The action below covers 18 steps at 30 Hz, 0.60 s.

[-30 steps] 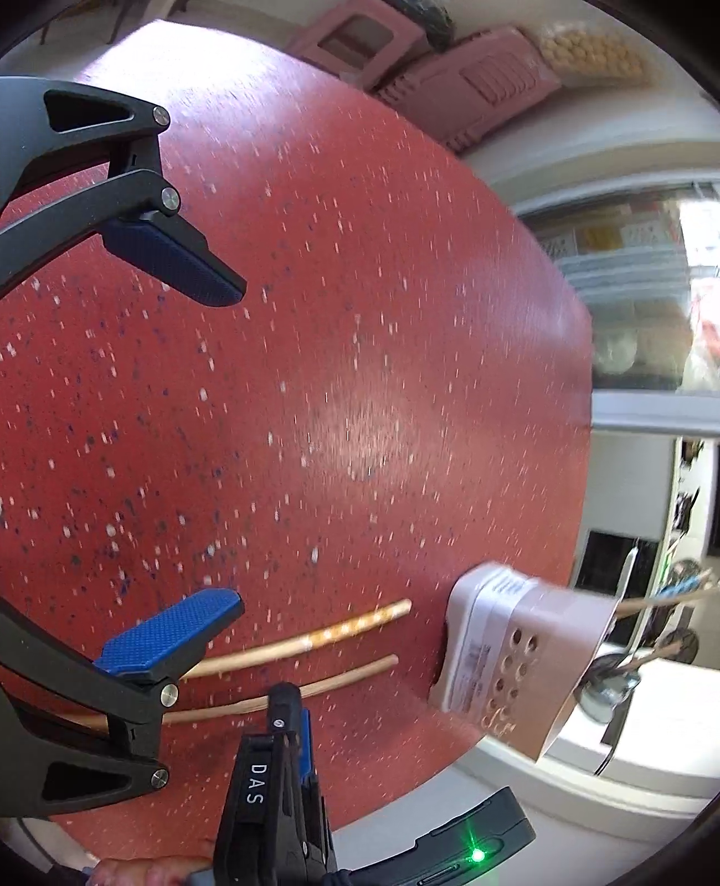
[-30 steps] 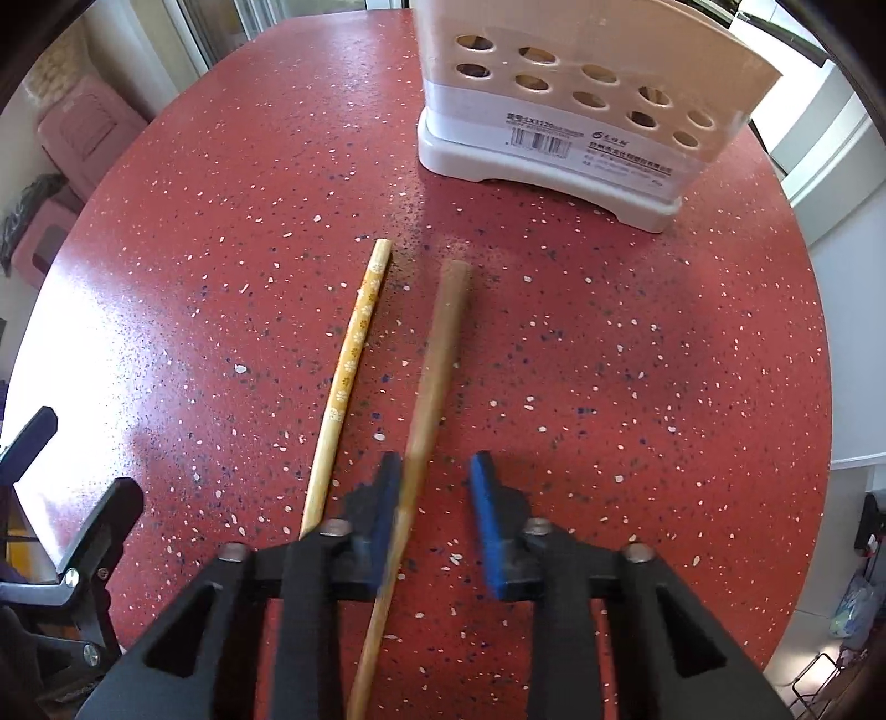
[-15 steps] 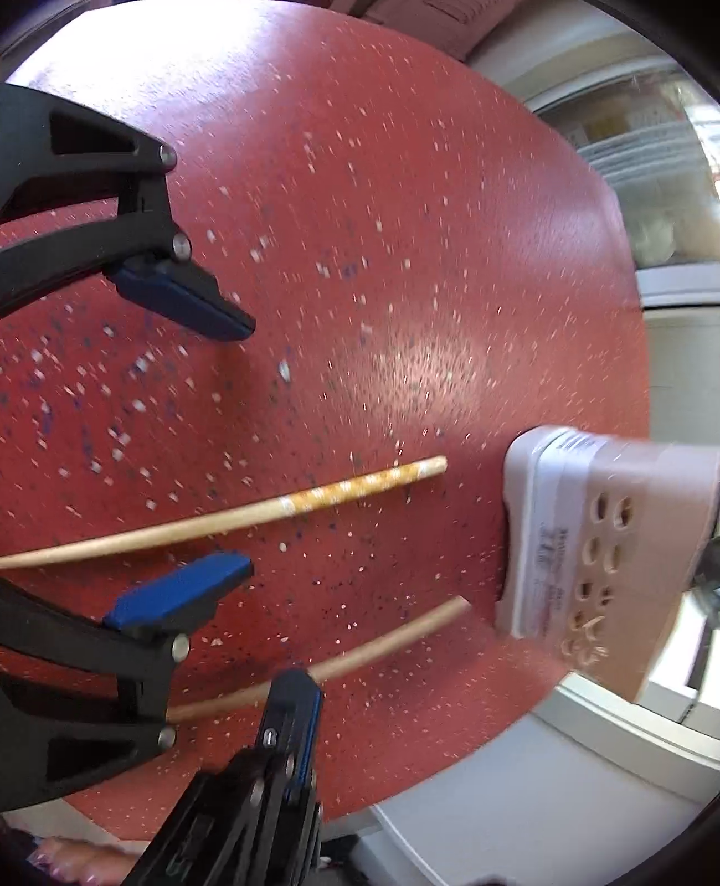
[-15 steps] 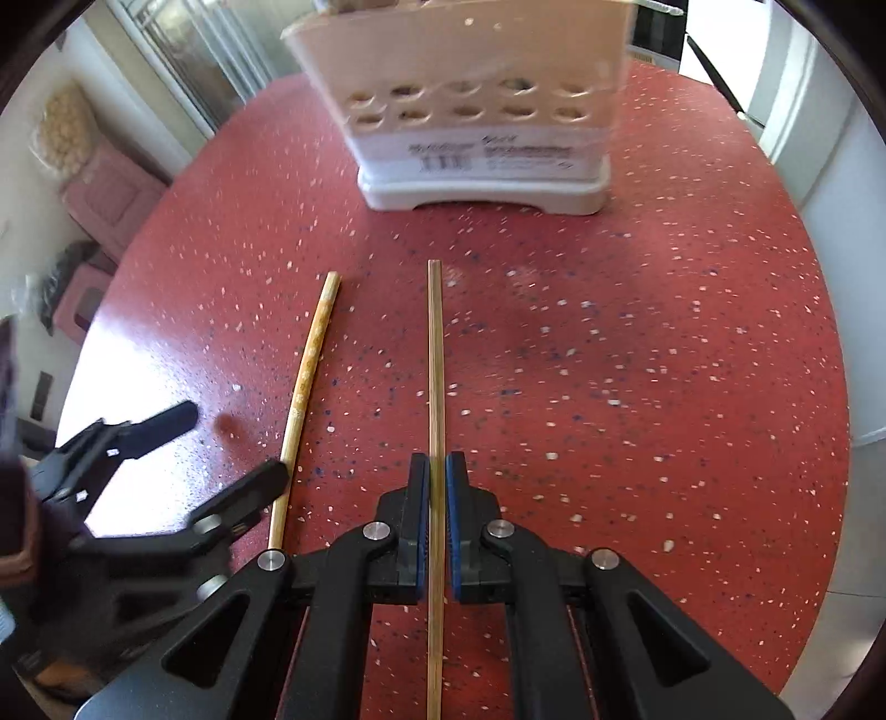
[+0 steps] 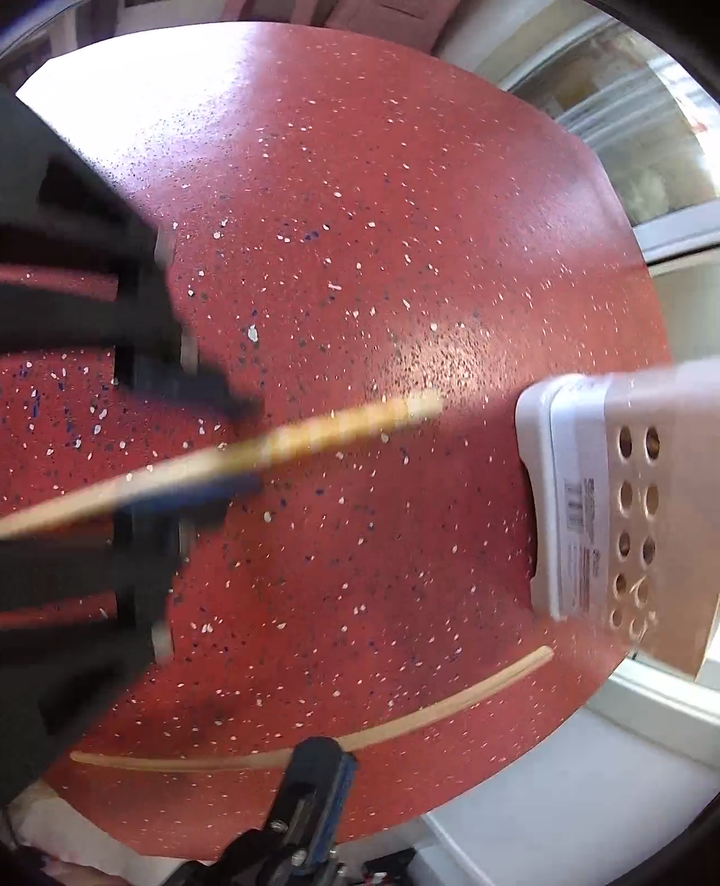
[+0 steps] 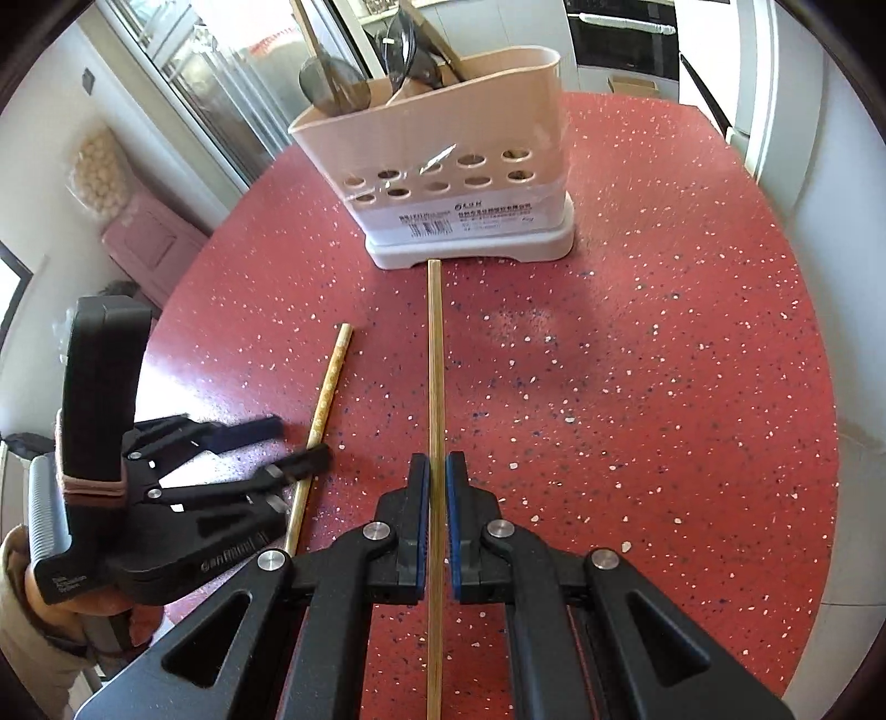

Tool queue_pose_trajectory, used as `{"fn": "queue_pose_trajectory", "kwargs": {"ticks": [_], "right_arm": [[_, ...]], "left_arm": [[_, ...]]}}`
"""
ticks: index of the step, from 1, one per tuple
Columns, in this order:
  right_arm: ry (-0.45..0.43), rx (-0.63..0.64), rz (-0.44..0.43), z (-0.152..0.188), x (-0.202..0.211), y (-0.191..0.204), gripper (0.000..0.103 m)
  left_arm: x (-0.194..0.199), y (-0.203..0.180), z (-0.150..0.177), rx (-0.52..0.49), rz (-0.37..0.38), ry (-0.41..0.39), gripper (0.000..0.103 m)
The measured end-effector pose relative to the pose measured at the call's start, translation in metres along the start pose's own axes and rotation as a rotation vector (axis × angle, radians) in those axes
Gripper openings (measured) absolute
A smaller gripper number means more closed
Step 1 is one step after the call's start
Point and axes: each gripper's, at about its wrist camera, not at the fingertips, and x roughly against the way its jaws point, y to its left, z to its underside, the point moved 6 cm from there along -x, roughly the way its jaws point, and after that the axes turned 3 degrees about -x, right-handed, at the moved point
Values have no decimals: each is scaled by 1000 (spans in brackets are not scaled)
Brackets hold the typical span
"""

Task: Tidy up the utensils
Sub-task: 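Grasp the plain chopstick with the right tool while the left tool grasps the yellow-patterned one, then carry both chopsticks upright with both tools over the caddy and lower them in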

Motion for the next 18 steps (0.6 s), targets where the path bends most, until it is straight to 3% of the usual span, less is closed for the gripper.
{"fn": "queue_pose_trajectory", "kwargs": {"ticks": [5,12,18], "right_arm": [[-20,-4,-12,0,4,-8,6],[-72,-25,-35,-3,22,-19,6],[-171,-14,-51,-21,48,-17,6]], "left_arm": [[8,-8,4,-12,27,-76,36],[57,-8,12,46,58,-298,36],[109,11,-5,102,62,-469,36]]}}
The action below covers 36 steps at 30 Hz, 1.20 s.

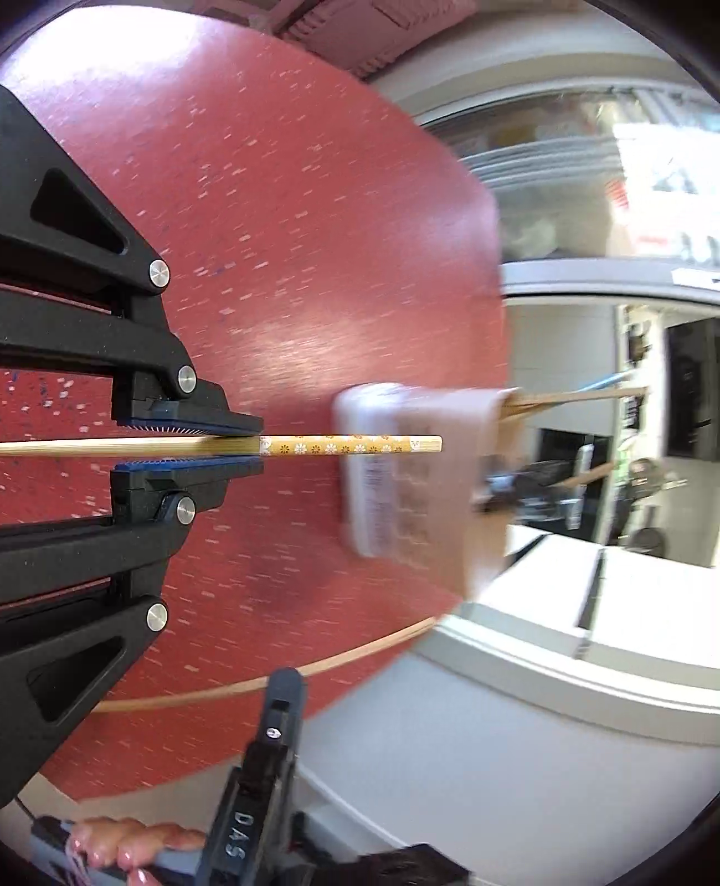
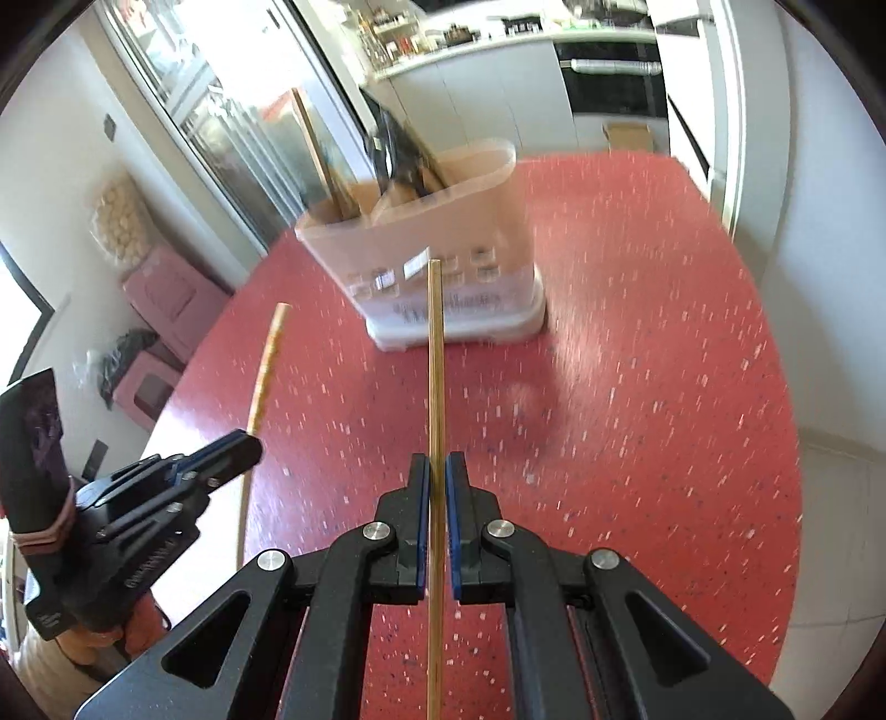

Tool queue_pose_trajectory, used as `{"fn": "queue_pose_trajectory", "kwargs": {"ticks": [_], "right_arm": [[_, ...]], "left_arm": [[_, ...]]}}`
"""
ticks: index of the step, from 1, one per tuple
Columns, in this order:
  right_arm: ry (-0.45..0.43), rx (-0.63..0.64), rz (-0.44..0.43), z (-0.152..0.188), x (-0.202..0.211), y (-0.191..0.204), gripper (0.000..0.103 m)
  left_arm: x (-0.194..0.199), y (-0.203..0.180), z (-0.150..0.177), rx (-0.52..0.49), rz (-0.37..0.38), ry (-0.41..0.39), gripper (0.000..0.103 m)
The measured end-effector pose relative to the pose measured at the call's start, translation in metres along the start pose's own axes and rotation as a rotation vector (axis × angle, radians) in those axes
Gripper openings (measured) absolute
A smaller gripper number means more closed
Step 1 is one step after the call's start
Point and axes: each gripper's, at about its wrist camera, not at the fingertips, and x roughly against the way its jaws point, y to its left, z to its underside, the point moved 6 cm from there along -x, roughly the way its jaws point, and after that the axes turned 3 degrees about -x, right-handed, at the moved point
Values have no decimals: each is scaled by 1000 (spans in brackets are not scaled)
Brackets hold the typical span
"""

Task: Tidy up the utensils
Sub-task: 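Carry both chopsticks upright with both tools over the caddy and lower them in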

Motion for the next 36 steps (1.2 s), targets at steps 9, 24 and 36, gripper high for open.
{"fn": "queue_pose_trajectory", "kwargs": {"ticks": [9,24,36], "right_arm": [[-211,34,-35,-62,41,16,6],[-471,74,-47,-188,35,36,6],[-578,153,50,-223,-25,30,6]], "left_arm": [[41,22,-85,51,-5,-240,36],[6,41,-209,63,-11,-479,36],[-51,51,-234,73,-22,-561,36]]}}
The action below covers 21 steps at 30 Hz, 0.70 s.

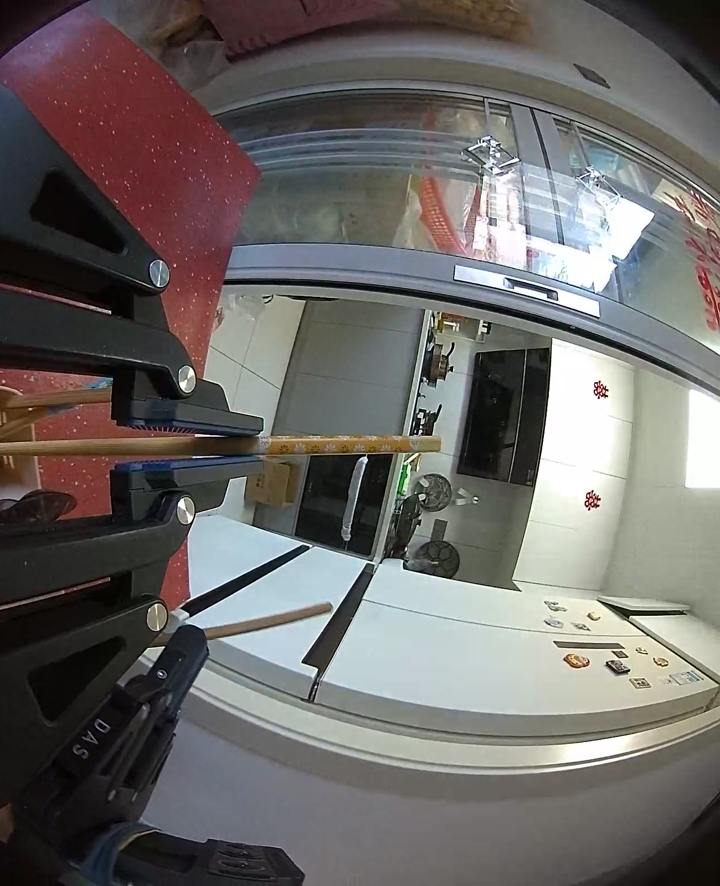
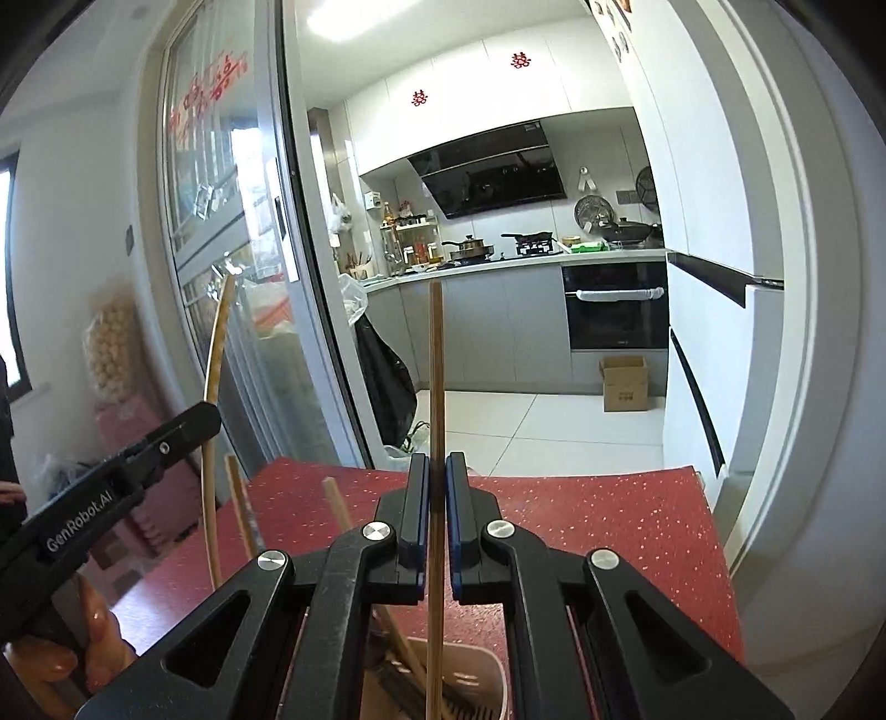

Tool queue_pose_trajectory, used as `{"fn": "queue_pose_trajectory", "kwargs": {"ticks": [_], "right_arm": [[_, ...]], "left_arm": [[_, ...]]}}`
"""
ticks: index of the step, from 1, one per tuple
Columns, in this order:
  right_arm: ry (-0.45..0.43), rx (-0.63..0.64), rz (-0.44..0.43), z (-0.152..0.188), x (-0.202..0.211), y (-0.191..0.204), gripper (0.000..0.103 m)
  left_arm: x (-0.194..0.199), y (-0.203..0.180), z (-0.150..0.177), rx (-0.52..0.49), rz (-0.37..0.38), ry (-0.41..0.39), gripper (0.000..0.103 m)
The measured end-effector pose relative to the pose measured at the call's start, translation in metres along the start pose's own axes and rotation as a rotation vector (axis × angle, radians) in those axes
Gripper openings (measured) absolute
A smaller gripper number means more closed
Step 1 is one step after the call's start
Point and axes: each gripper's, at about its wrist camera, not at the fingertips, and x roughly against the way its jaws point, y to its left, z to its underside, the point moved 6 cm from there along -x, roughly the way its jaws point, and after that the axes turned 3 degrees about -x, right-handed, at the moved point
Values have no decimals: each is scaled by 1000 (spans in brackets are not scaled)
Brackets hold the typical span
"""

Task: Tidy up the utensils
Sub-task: 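Carry both chopsticks upright with both tools over the caddy and lower them in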

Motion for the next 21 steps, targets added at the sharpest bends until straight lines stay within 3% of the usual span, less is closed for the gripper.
{"fn": "queue_pose_trajectory", "kwargs": {"ticks": [14,21], "right_arm": [[-26,6,-57,-7,-26,7,6],[-36,68,-60,19,-30,11,6]], "left_arm": [[-2,1,14,-7,-34,-24,36],[6,-4,34,-36,-53,-25,36]]}}
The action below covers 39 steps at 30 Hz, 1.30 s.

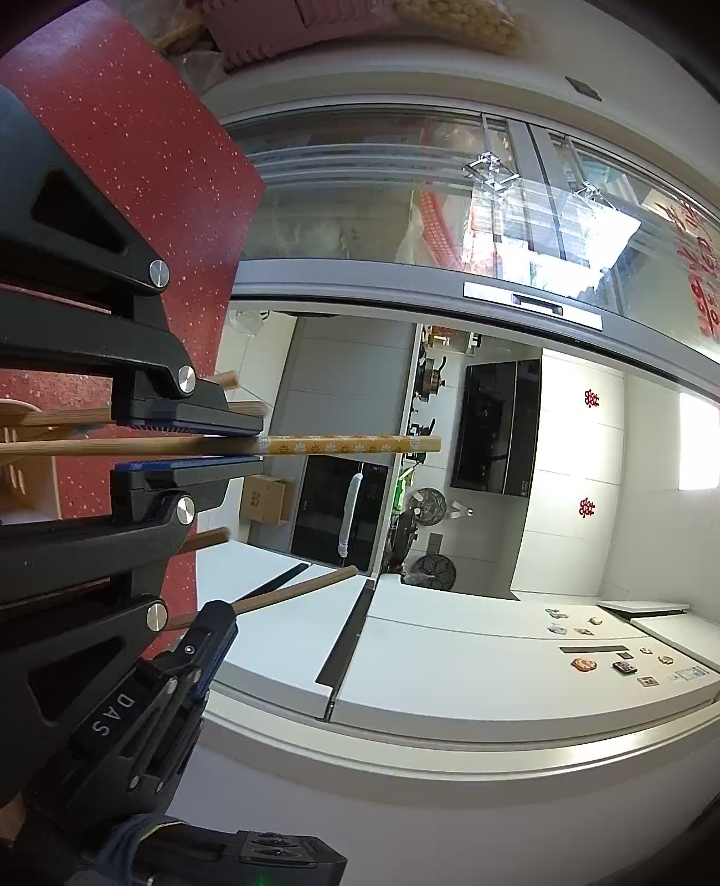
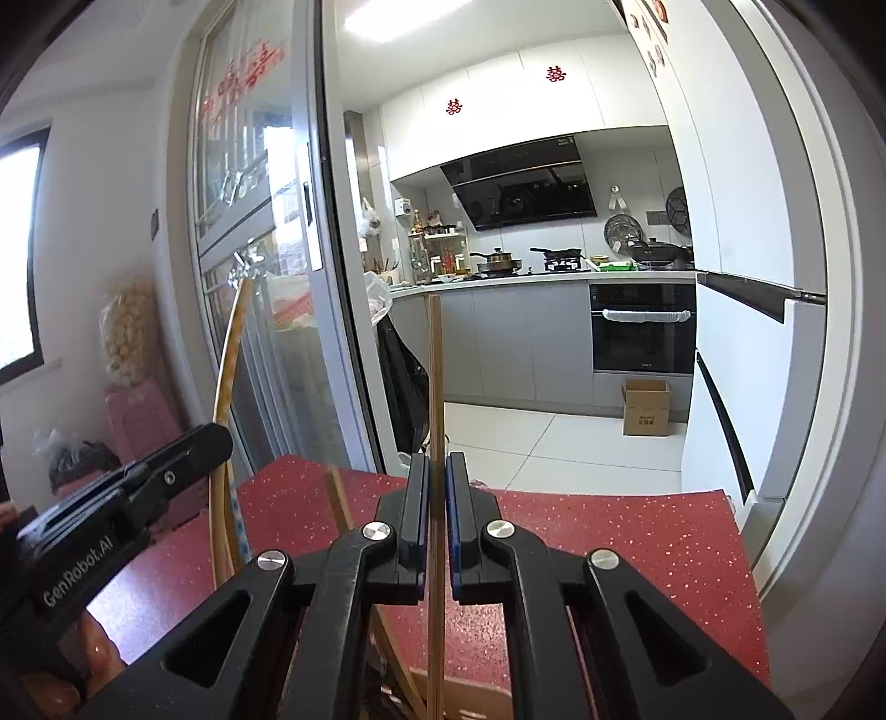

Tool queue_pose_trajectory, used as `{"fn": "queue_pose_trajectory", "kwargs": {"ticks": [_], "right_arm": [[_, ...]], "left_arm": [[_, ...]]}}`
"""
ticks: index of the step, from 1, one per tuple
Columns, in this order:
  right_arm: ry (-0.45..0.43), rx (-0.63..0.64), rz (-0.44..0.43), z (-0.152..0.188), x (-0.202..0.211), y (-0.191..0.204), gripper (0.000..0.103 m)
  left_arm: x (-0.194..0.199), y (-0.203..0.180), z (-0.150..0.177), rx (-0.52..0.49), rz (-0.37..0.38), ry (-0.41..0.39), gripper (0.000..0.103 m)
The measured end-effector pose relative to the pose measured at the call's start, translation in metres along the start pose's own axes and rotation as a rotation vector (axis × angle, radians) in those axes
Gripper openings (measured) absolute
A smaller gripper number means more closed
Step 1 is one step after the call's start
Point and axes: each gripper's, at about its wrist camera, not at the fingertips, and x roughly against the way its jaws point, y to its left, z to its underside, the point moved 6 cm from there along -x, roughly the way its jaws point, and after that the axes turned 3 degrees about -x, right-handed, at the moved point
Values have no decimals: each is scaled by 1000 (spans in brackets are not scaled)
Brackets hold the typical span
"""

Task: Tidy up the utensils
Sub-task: 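Carry both chopsticks upright with both tools over the caddy and lower them in, then open both tools to release the chopsticks into the caddy and withdraw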

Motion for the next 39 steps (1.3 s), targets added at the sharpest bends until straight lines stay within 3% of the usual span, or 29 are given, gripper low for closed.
{"fn": "queue_pose_trajectory", "kwargs": {"ticks": [9,19,27,33,35,36,37,39], "right_arm": [[-6,63,14,34,19,6,6],[-88,282,40,35,29,37,6],[-28,246,28,49,37,28,6],[56,100,26,56,37,4,6],[78,57,26,56,39,-2,7],[82,46,29,56,40,-5,8],[87,35,31,55,42,-7,13],[92,16,30,53,47,-11,26]], "left_arm": [[9,-2,26,-57,-26,48,37],[13,1,39,-65,-44,100,37],[16,1,42,-82,-47,134,37],[16,0,47,-93,-46,176,38],[15,-1,47,-114,-57,182,63],[17,-1,47,-116,-63,178,93],[22,-1,45,-111,-71,158,100],[26,-2,42,-112,-72,145,100]]}}
